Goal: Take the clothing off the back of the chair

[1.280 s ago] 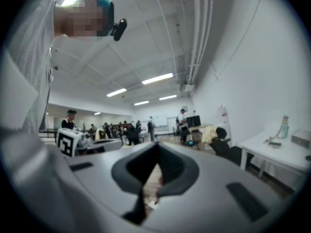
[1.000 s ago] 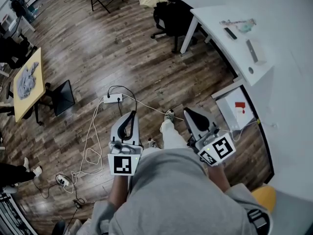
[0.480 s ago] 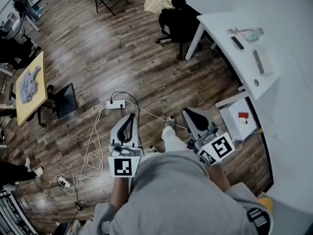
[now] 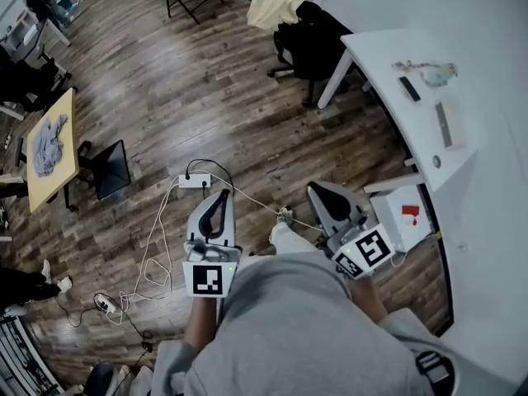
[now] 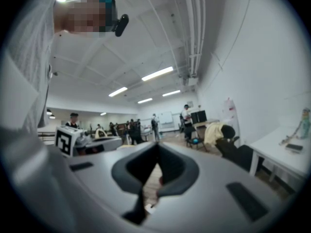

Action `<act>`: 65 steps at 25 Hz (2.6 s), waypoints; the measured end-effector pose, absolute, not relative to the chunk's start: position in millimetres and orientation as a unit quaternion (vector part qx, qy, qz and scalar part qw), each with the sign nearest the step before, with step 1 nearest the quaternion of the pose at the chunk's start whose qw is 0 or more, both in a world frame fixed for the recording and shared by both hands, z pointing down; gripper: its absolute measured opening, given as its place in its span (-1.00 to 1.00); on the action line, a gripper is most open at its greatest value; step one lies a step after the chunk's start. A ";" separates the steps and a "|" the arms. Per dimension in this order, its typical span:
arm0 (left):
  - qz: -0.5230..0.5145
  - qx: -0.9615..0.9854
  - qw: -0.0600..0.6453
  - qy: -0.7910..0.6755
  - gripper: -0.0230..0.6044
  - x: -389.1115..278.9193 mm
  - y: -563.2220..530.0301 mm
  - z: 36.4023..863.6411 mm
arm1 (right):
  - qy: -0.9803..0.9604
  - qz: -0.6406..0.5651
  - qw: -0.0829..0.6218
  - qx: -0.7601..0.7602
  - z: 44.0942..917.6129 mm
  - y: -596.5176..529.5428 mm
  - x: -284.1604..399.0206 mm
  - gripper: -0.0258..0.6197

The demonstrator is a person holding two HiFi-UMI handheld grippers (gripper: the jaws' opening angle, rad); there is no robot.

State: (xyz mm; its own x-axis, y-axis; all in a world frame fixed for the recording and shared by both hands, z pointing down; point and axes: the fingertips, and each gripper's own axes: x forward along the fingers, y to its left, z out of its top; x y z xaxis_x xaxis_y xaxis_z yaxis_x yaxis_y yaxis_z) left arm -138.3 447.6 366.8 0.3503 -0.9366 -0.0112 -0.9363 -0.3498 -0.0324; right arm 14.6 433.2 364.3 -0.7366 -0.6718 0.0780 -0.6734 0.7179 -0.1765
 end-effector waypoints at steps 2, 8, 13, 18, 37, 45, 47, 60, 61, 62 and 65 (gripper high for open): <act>-0.009 -0.819 0.013 0.574 -0.82 -132.8 435.6 366.6 | -0.928 0.100 0.003 0.359 364.3 419.4 20.2 -0.82; -0.014 -0.813 0.026 0.582 -0.82 -110.4 390.2 361.9 | -0.933 0.100 0.000 0.347 362.8 373.0 43.3 -0.82; -0.005 -0.808 0.029 0.588 -0.82 -88.4 356.5 363.2 | -0.936 0.094 0.003 0.339 366.4 341.5 64.5 -0.82; -0.008 -0.815 0.030 0.579 -0.82 -65.7 336.0 367.1 | -0.935 0.092 0.004 0.342 369.8 323.5 84.8 -0.82; -0.007 -0.833 0.015 0.552 -0.82 -29.3 283.0 372.8 | -0.922 0.098 0.003 0.375 377.0 285.7 122.0 -0.82; -0.002 -0.848 0.019 0.530 -0.82 -27.4 240.7 374.5 | -0.908 0.102 0.001 0.407 381.0 249.5 128.0 -0.82; -0.002 -0.850 0.017 0.526 -0.82 -29.2 226.4 376.3 | -0.905 0.100 0.001 0.413 380.1 237.8 126.3 -0.82; 0.003 -0.856 0.004 0.518 -0.82 -45.5 120.1 380.4 | -0.898 0.097 0.021 0.429 379.7 142.0 111.1 -0.82; 0.003 -0.856 0.001 0.517 -0.82 -47.7 112.5 380.2 | -0.897 0.096 0.022 0.430 377.9 134.7 109.3 -0.82; 0.002 -0.857 0.000 0.516 -0.82 -50.0 105.1 380.2 | -0.896 0.096 0.023 0.432 376.3 127.9 107.3 -0.82; -0.001 -0.863 0.009 0.505 -0.82 -54.7 81.4 381.4 | -0.893 0.097 0.023 0.439 375.8 108.3 101.4 -0.82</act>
State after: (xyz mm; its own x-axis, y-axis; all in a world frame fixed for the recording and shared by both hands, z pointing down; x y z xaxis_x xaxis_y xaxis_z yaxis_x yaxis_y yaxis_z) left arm -54.7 81.4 381.4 0.4901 -0.8716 -0.0073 -0.8716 -0.4900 -0.0173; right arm 101.4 108.3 375.8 -0.6136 -0.7794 0.1265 -0.7884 0.5960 -0.1523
